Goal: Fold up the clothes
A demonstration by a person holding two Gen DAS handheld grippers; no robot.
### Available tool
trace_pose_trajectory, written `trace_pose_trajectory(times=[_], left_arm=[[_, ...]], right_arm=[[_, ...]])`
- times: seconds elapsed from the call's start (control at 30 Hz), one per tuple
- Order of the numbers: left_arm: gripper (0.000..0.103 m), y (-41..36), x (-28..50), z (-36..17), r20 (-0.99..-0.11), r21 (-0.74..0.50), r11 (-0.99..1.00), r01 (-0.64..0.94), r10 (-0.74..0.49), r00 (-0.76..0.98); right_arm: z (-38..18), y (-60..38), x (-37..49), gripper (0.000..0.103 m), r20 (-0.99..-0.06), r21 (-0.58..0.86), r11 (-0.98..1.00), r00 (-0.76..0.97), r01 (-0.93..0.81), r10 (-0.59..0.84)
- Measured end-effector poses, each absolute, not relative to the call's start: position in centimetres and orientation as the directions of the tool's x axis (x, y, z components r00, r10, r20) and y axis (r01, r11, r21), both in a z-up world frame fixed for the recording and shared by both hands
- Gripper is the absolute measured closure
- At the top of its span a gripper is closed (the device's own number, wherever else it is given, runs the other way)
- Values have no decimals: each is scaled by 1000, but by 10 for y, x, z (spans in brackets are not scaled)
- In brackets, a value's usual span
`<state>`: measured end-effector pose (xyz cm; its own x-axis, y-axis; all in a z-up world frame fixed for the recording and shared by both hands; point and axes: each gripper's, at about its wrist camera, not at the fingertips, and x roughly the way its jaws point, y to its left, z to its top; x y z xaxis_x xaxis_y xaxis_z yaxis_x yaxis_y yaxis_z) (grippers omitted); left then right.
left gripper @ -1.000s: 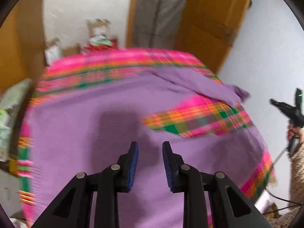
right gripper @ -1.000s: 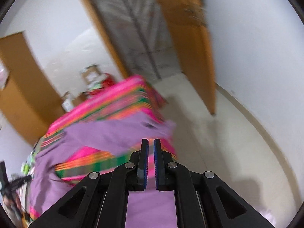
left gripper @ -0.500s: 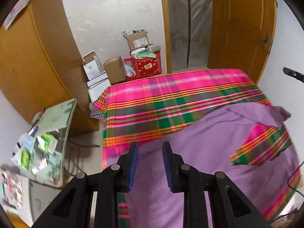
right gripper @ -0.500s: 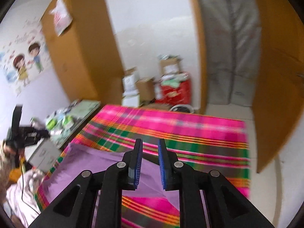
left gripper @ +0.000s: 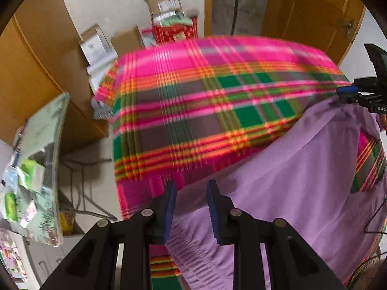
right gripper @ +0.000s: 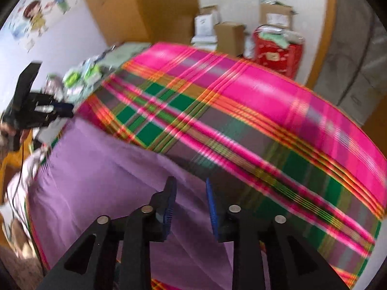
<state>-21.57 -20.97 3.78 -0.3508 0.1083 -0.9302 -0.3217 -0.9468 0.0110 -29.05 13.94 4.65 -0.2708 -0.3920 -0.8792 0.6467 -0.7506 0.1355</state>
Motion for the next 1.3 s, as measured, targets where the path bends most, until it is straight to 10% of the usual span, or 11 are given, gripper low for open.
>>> trace_pose_trajectory(times=[0.5, 0.7, 1.03, 1.3], left_arm=[[71, -217, -193, 30, -904, -29, -905, -425, 205, -375], [68, -205, -186, 27, -896, 54, -875, -482, 171, -410], [68, -189, -187, 19, -898, 146, -845, -515, 106, -428], [68, -182, -175, 18, -900, 168, -822, -545, 99, -425]], right_arm=[[25, 130, -286, 75, -916, 58, -700, -241, 712, -321], [26, 130, -281, 100, -909, 6, -703, -288, 711, -300], [62, 151, -295, 103, -825, -17, -808, -465, 589, -321], [44, 143, -295, 70, -872, 43, -746, -339, 665, -352]])
